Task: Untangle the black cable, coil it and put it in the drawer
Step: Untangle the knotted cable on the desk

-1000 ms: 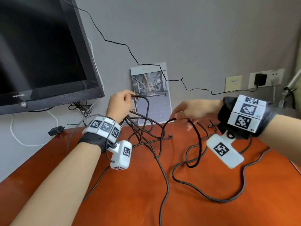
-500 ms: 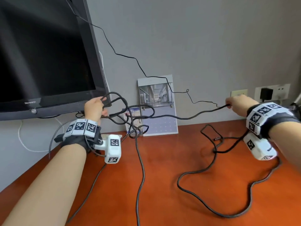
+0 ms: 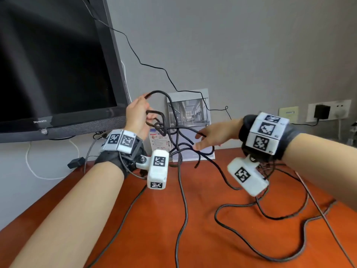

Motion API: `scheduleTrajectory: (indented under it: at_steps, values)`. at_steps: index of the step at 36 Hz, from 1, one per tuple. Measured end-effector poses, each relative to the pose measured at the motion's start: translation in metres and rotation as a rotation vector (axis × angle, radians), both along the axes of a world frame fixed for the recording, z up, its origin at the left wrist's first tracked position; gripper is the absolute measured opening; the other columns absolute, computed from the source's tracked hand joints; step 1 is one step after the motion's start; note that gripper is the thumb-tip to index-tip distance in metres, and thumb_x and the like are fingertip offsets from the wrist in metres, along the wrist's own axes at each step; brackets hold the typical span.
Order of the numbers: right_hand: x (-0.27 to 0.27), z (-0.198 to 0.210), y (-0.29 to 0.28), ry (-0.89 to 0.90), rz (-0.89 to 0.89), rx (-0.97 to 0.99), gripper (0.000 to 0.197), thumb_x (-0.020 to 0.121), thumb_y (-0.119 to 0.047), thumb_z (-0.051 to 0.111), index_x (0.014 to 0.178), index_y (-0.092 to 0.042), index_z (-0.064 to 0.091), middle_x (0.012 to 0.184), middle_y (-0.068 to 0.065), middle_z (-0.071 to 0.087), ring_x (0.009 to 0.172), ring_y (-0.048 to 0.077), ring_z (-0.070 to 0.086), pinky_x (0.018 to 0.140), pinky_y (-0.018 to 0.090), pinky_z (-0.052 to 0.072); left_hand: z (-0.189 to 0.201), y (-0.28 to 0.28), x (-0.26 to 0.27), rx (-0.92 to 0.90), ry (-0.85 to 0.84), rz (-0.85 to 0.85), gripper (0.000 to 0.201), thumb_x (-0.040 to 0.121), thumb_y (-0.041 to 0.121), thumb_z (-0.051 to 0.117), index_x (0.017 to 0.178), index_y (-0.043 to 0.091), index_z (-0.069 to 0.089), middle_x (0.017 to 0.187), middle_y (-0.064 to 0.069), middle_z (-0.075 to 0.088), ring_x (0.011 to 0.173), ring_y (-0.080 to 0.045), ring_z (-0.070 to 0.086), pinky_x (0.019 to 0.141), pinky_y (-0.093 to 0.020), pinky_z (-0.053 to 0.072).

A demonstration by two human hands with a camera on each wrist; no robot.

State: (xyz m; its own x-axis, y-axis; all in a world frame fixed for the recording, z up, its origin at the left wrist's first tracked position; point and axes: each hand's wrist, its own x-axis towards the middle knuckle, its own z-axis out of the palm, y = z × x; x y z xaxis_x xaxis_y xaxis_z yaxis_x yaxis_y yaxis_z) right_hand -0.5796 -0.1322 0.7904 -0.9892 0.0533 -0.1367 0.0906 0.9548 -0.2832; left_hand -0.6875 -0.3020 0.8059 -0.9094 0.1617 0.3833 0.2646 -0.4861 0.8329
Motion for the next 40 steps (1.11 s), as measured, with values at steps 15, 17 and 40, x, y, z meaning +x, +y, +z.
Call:
scheduleTrajectory:
  at_steps: [15, 17, 40]
  values:
    - [-0.022, 0.049, 0.027, 0.208, -0.309, -0.502, 0.016, 0.097, -0.013, 0.048, 0.084, -0.008, 0.055, 0.058, 0.005, 0.063, 0.035, 0.012, 0.048, 0.033, 0.017, 0.036, -0.026, -0.019, 0.009, -0.696, 0.301, -0.171, 0.029, 0.102, 0.024, 0.033, 0.100, 0.029, 0.061, 0.109, 0.011, 0.057, 0.108, -0.011, 0.045, 0.099, -0.037, 0.031]
    - [-0.022, 0.058, 0.026, 0.248, -0.293, -0.489, 0.011, 0.095, -0.011, 0.052, 0.088, -0.005, 0.058, 0.067, 0.005, 0.060, 0.041, 0.013, 0.043, 0.039, 0.022, 0.034, -0.021, -0.016, 0.014, -0.846, 0.316, -0.121, 0.035, 0.102, 0.020, 0.032, 0.094, 0.027, 0.065, 0.117, 0.008, 0.058, 0.109, -0.010, 0.048, 0.093, -0.032, 0.034]
    - [-0.023, 0.031, 0.008, 0.464, -0.057, -0.442, 0.037, 0.094, -0.015, 0.052, 0.129, -0.011, 0.043, 0.111, 0.007, 0.059, 0.102, 0.021, 0.057, 0.081, 0.024, 0.044, 0.048, 0.062, 0.012, -0.536, 0.114, -0.107, 0.033, 0.102, 0.006, 0.029, 0.073, 0.009, 0.046, 0.069, -0.004, 0.058, 0.066, -0.013, 0.052, 0.055, -0.020, 0.046]
